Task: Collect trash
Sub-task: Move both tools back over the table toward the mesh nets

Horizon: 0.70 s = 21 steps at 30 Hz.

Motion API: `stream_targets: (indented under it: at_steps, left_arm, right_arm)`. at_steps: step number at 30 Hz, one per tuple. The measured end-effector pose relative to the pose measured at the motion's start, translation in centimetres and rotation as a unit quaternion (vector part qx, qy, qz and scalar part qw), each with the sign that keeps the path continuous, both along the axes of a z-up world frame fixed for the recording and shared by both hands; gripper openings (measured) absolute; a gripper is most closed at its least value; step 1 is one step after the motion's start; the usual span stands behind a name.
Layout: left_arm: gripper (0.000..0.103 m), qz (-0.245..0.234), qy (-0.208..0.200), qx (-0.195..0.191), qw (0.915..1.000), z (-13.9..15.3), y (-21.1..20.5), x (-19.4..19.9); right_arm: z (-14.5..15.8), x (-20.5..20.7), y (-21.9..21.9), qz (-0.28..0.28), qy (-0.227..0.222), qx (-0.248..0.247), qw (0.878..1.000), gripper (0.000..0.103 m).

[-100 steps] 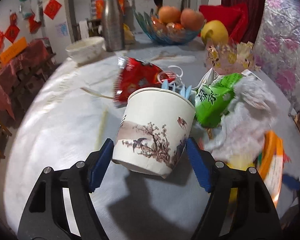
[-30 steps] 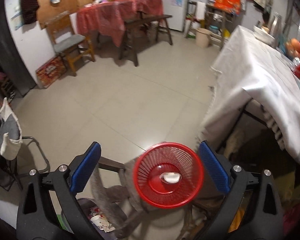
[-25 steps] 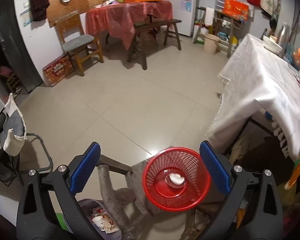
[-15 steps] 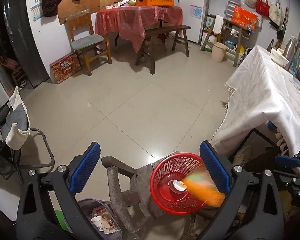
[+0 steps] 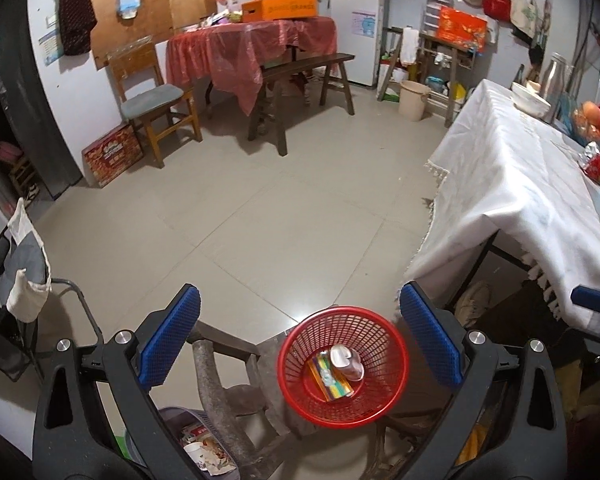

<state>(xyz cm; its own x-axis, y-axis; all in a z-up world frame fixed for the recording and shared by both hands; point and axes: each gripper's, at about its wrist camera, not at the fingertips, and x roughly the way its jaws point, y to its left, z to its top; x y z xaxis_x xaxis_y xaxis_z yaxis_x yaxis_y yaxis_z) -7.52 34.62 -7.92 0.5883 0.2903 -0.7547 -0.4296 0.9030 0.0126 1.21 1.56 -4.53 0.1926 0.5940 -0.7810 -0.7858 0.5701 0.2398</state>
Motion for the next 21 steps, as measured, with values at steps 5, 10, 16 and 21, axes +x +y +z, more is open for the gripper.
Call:
stream_targets:
  at_steps: [5, 10, 16, 21]
  left_arm:
    - [0.096, -0.017, -0.005, 0.0, 0.9998, 0.6, -1.4, 0.4]
    - [0.096, -0.032, -0.011, 0.003, 0.9994, 1.4, -2.8, 0.5]
    - [0.096, -0.056, -0.011, 0.005, 0.9984, 1.7, -4.8, 1.4]
    - [0.096, -0.085, -0.007, 0.001, 0.9963, 1.7, -7.5, 2.7]
  right_arm:
    - [0.8, 0.4, -2.0, -0.019, -0.008, 0.013, 1.0, 0.057]
    - [1.6, 0.7, -3.8, -0.04, -0.023, 0.024, 0.999, 0.064]
    - [2.4, 1.7, -7.3, -0.082, -0.04, 0.036, 0.995, 0.067]
    - [3.4, 3.1, -12.1, -0.145, -0.056, 0.053, 0.986, 0.074]
